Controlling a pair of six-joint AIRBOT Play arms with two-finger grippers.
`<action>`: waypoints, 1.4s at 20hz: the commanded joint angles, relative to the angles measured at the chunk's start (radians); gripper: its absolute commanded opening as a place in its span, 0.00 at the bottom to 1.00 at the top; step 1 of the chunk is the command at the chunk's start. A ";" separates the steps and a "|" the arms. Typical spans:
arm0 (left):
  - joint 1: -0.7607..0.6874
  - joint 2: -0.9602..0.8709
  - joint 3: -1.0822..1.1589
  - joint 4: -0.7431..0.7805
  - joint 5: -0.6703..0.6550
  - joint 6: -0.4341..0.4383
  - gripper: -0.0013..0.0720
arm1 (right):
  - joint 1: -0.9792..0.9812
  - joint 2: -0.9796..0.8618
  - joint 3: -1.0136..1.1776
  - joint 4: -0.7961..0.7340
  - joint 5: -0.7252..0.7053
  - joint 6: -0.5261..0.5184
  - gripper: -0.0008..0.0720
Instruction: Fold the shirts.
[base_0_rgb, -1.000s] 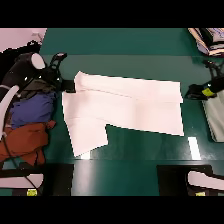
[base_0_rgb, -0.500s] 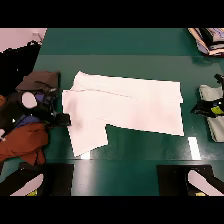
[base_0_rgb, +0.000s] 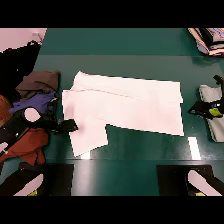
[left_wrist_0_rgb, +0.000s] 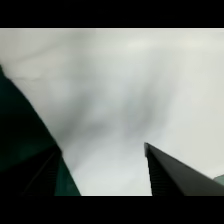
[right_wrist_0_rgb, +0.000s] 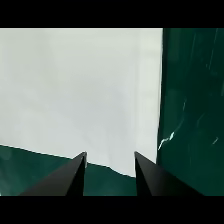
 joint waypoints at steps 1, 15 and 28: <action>0.000 0.002 -0.010 -0.046 0.037 0.032 0.84 | -0.008 0.001 -0.001 0.002 0.019 -0.001 0.51; 0.000 0.002 0.057 -0.047 -0.030 0.101 0.05 | -0.287 -0.096 -0.195 -0.028 0.075 0.000 0.62; 0.000 0.027 0.070 -0.004 -0.160 0.099 0.05 | -0.109 -0.095 -0.325 0.101 -0.114 -0.066 0.03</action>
